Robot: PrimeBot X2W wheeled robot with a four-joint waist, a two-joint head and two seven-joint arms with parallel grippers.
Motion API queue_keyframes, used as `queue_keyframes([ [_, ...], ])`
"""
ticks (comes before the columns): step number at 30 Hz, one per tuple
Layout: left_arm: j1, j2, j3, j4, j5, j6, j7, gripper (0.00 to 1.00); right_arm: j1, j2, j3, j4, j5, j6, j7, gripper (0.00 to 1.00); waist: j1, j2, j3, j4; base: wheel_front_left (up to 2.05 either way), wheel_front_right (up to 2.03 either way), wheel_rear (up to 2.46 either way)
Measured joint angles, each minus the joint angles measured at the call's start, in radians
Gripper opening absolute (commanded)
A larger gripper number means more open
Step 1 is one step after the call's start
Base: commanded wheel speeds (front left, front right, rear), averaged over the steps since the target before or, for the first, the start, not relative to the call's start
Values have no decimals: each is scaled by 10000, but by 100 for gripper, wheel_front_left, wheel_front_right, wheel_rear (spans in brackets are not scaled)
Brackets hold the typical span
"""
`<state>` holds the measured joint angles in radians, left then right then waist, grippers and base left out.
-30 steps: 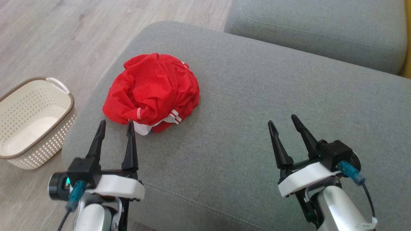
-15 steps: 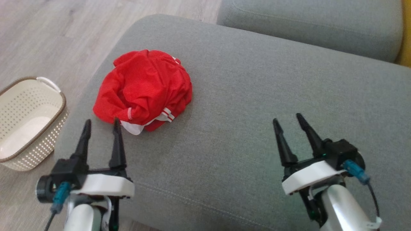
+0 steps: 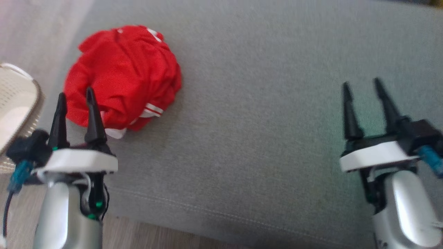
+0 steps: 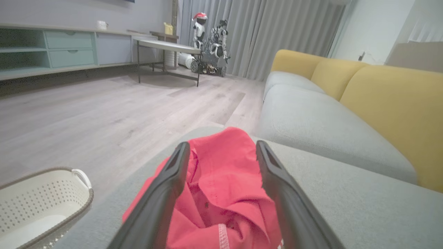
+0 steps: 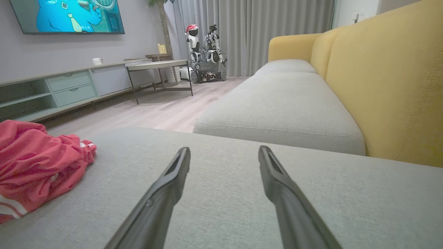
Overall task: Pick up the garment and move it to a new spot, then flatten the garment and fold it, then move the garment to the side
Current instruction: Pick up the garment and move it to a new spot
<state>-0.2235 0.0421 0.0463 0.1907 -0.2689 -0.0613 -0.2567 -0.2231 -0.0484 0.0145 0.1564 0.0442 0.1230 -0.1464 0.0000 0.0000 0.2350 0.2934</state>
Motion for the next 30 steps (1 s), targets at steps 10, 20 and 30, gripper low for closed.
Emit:
queue_keyframes([
  [10,-2845,863,-42,2999,-364,-407,1074,100,-215,0,-844,-1103,-458,0,382,100,2,0,1417,-642,0,0,0],
  [20,-4288,1413,-117,4932,-313,-253,1674,100,-298,-2,-694,-1406,-470,0,558,100,2,0,1837,-1038,0,0,0],
  [30,-4716,1501,-430,6171,-437,-493,1684,0,-297,-2,-617,-1386,-456,0,556,100,0,0,1777,-1148,0,0,0],
])
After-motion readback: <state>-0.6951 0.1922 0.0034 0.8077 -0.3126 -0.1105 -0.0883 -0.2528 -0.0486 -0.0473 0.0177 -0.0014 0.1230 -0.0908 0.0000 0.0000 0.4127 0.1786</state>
